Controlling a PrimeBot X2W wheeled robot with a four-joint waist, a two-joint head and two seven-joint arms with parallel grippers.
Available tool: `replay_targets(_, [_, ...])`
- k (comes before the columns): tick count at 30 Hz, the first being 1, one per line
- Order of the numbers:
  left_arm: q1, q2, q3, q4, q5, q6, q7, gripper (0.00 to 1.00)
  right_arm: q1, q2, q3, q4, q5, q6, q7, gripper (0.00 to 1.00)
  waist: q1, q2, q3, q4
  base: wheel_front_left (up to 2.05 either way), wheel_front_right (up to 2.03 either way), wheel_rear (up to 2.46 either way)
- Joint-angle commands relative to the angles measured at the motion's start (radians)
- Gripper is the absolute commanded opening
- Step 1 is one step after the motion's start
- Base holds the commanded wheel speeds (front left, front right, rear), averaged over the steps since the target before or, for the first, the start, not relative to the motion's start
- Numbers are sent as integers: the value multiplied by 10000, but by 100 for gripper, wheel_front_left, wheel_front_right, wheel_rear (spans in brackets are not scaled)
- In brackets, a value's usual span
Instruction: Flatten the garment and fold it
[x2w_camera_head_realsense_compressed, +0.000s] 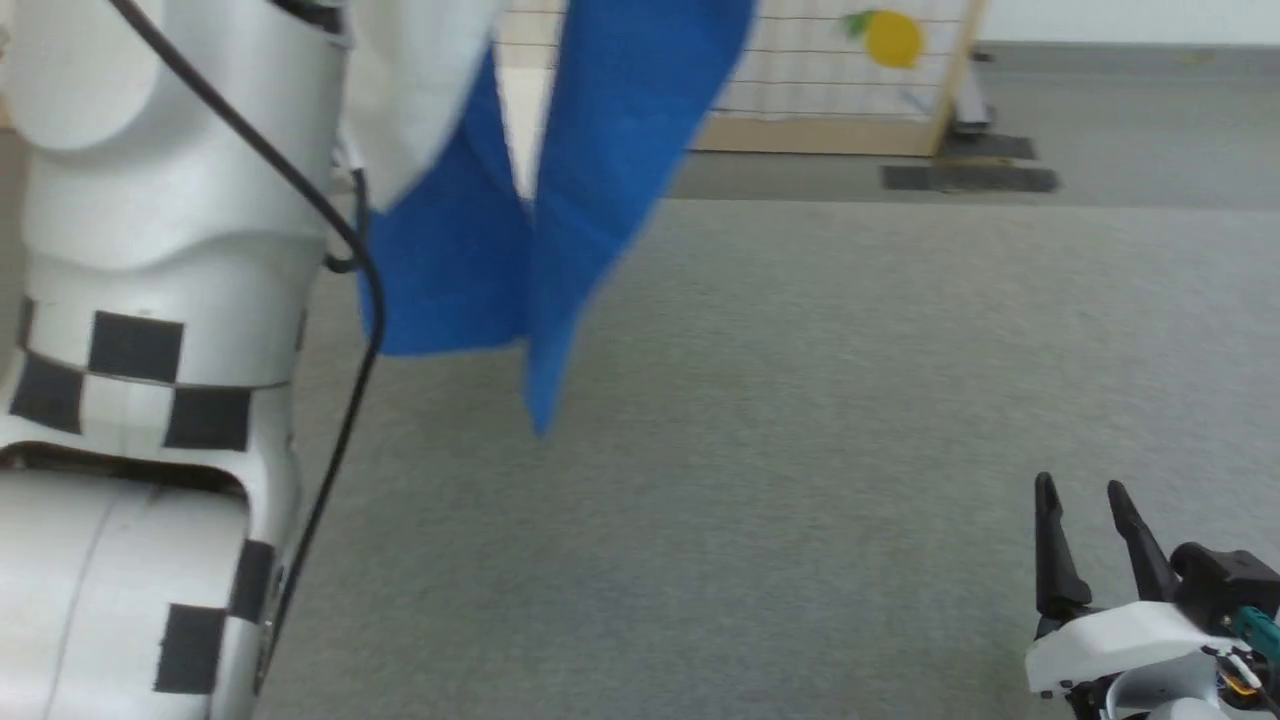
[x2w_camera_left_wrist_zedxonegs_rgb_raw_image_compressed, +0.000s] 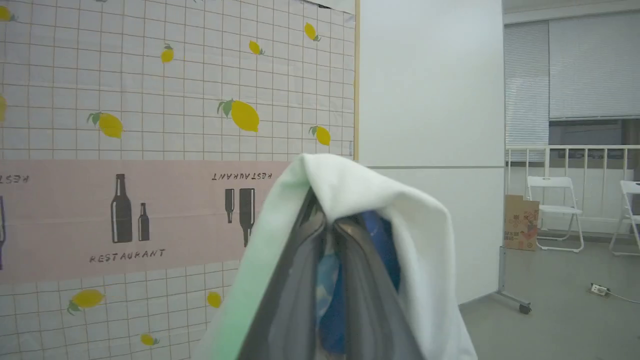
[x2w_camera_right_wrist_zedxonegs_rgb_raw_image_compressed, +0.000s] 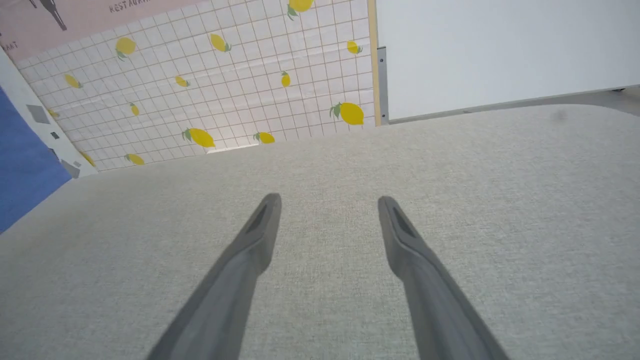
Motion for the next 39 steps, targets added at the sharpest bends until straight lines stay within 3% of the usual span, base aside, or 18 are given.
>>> replay_targets(1, [-18, -86, -71, 28, -233, -69, -83, 0, 45, -8, -68, -47, -21, -15, -56, 100, 0, -1, -10, -1196, 0, 0, 0])
replay_targets(7, [1404, -490, -1114, 161, -1107, -69, 88, 0, 148, -8, -293, -130, -42, -15, -56, 100, 0, -1, 119, -1628, 0, 0, 0])
replay_targets(13, [4058, -745, -3021, 690, -1982, -70, 645, 0, 220, -8, -328, -174, -33, -15, -56, 100, 0, -1, 294, -1760, 0, 0, 0])
replay_targets(19, [6220, -781, -5223, 2090, -1728, -70, 1763, 0, 156, -8, -229, -178, 42, -15, -56, 100, 0, -1, 402, -1879, 0, 0, 0])
replay_targets(24, [7262, -797, -5728, 2861, -2312, -58, 2865, 0, 162, -8, -208, -143, 115, -15, -56, 100, 0, -1, 377, -1793, 0, 0, 0])
replay_targets(25, [7272, -799, -5639, 2841, -2475, -23, 2883, 4, 175, -8, -233, -135, 113, -15, -56, 100, 0, -1, 337, -1724, 0, 0, 0])
replay_targets(26, [7259, -800, -5517, 2795, -2646, 19, 2900, 44, 192, -8, -238, -122, 106, -15, -56, 100, 0, -1, 284, -1675, 0, 0, 0])
replay_targets(27, [7197, -802, -5295, 2652, -2881, 67, 2827, 100, 225, -8, -240, -103, 93, -15, -56, 100, 0, -1, 207, -1615, 0, 0, 0])
replay_targets(32, [6848, -543, -4064, 1676, -3877, 298, 2544, 100, 403, -8, -390, -29, 9, -15, -57, 100, 0, -1, -237, -1294, 0, 0, 0])
replay_targets(39, [7026, 719, -1995, -171, -4430, 1218, 780, 100, 639, -8, -663, 23, -56, -15, -57, 100, 0, -1, -783, -812, 0, 0, 0])
